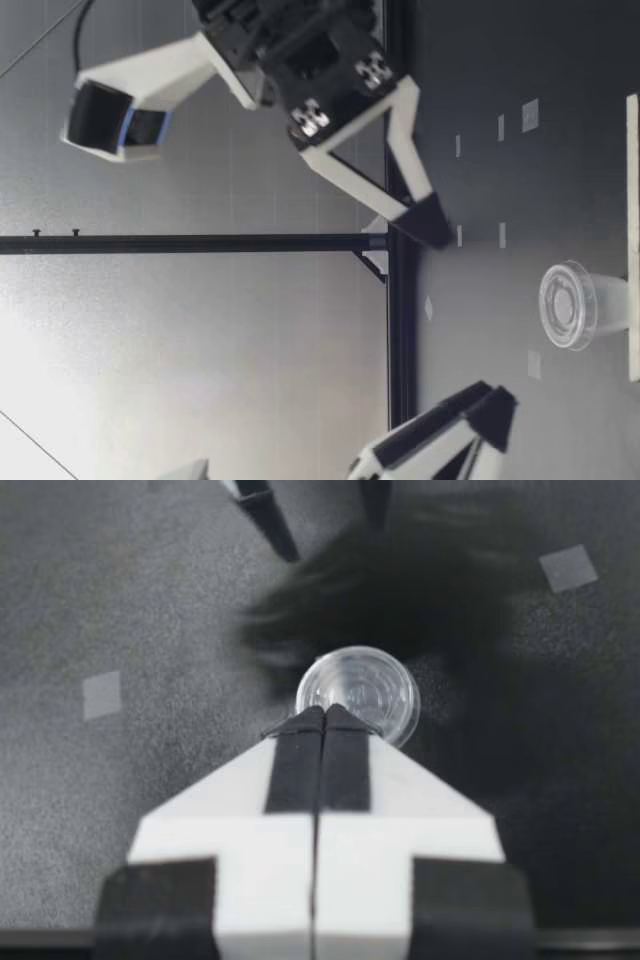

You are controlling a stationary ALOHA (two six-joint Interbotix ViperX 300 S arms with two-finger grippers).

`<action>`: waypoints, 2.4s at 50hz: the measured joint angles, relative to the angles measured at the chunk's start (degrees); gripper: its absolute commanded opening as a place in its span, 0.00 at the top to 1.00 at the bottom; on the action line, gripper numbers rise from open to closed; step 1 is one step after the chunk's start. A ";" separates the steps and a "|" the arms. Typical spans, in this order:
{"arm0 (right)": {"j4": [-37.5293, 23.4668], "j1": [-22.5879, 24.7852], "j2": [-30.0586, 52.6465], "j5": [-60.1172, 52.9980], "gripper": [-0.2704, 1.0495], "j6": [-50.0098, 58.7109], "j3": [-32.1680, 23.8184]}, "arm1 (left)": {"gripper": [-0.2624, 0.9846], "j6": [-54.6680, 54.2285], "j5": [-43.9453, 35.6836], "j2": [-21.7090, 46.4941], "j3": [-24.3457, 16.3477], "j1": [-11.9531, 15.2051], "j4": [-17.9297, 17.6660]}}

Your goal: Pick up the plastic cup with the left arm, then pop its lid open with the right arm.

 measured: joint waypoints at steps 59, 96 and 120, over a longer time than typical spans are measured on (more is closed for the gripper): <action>-0.09 0.62 9.23 0.00 0.86 4.04 -5.45 | 0.32 3.52 -1.41 10.99 -5.54 -0.70 0.26; -0.09 0.62 11.43 0.44 0.85 6.77 -3.87 | 0.32 3.52 -3.34 13.45 -7.47 -0.70 0.26; -0.18 0.62 11.43 0.44 0.86 6.68 -3.87 | 0.32 3.52 -2.02 15.82 -9.93 -0.70 0.26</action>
